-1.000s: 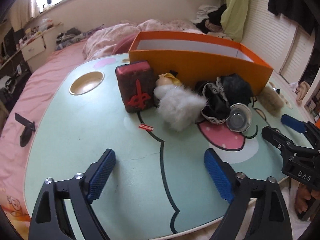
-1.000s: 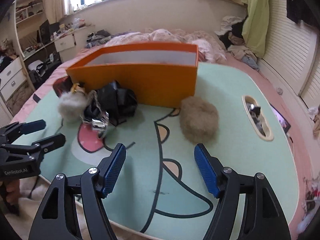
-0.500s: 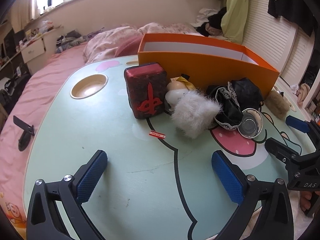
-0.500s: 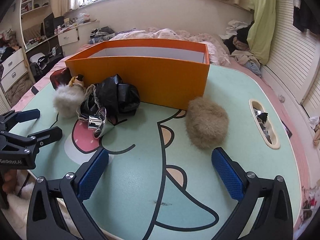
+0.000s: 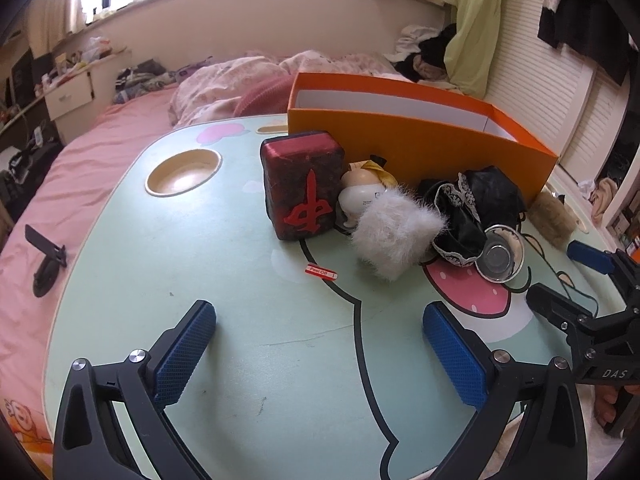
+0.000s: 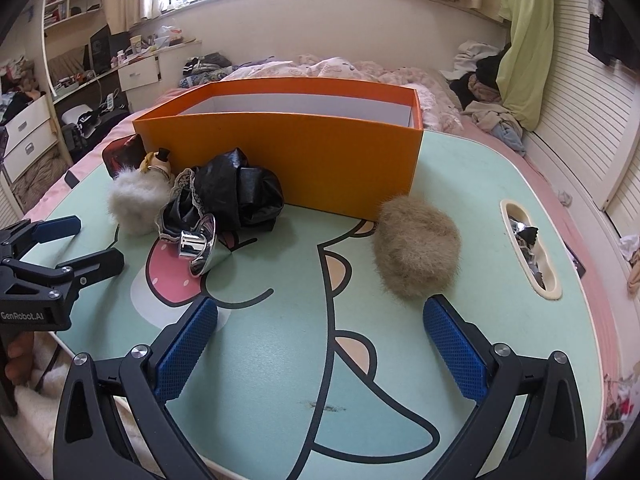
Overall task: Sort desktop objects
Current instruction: 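Withdraw both grippers and reach the left gripper toward the red box, then grasp the red box with the left gripper while the right gripper grasps the brown pompom, drop both in box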
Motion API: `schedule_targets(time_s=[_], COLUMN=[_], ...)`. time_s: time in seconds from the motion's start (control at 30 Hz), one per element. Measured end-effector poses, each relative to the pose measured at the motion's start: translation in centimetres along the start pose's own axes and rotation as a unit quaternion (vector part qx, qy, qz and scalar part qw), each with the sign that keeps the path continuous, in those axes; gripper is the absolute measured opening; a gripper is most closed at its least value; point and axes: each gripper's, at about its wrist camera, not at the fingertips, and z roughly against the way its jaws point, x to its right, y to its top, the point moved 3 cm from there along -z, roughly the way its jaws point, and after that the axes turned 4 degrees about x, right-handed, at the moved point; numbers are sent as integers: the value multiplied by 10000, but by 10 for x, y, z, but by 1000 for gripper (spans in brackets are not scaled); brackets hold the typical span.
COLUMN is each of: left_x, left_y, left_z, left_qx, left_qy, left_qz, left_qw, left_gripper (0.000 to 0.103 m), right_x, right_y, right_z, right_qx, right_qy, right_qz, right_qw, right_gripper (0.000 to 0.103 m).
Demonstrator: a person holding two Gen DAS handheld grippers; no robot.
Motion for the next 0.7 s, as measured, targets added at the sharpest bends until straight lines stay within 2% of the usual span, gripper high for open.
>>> schedule_targets(time_s=[0.03,0.1,0.17,0.23,0.33,0.53,0.57,0.6,0.7], left_x=[-3,-11,-21,-32,-41,-25,-26,-29,-35], left_y=[1,2,5,13,33,62,65,65,61], left_z=[3,8,9,8,4,-25,-28,-30,-28], left_qx=[70,198,235,332,499,313,335,293,341], left_qy=[-140,-270,-446,-589,-544,-320,-311,-311,-511], left_qz=[108,356,652,973,1262,1028,1117,1202,1384], left_qw=[9998,9988,9966,9930,9893,9937,9927,9918,9885], left_gripper=[99,75,63,60,60,62,59,49,42], right_x=[0,0,-2,-3,-4,-5,-5,-5,-4], right_y=[0,0,1,0,0,0,0,0,0], right_z=[0,0,1,1,1,2,2,2,2], right_qx=[0,1,2,1,2,2,1,3,3], right_qy=[1,2,10,10,21,27,28,29,29], right_qz=[1,2,5,8,15,19,20,20,16], right_qw=[10000,10000,10000,10000,10000,10000,10000,10000,10000], right_gripper=[102,102,102,102,102,102,102,102,102])
